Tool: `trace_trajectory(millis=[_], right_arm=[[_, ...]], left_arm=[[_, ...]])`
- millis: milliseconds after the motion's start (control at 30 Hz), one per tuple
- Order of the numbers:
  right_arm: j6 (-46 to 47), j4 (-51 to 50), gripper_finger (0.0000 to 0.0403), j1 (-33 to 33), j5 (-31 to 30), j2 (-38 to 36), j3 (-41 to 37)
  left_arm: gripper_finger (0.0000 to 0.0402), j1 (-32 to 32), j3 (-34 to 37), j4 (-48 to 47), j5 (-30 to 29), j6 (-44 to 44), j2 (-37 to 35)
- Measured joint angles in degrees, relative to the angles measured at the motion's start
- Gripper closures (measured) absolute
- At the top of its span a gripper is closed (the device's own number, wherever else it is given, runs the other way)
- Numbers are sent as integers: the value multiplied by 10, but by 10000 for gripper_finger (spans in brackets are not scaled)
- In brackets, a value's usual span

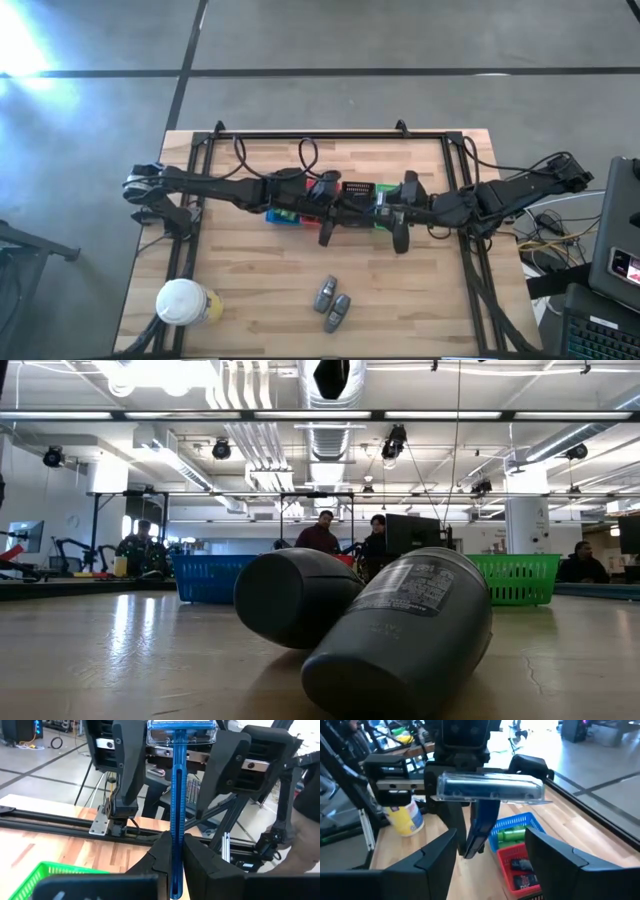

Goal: Pick & Place Travel size toiletries
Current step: Put the blue razor into the black bin

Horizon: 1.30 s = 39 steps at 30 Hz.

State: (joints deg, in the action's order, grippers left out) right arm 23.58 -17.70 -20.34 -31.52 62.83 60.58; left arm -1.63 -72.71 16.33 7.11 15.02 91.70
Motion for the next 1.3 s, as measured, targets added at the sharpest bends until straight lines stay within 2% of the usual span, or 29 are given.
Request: trace_trajectory(millis=[233, 333, 733, 833, 1133, 1300], right_arm=[[-1, 3, 201, 9, 46, 7, 0], [-6, 19, 221, 13, 46, 11, 0], [-4, 30, 344, 16, 46, 12, 0], [-2, 30, 364, 17, 46, 12, 0], [17, 27, 370, 24, 46, 11, 0], [27, 5, 372, 26, 45, 11, -2]], left_arm=[[371, 0, 1, 0, 1, -24, 0], [371, 0, 5, 1, 1, -26, 0], [371, 0, 9, 9, 0, -27, 0], [371, 0, 9, 11, 1, -30, 0], [368, 1, 9, 14, -6, -42, 0], [324, 0, 9, 2, -21, -30, 0]])
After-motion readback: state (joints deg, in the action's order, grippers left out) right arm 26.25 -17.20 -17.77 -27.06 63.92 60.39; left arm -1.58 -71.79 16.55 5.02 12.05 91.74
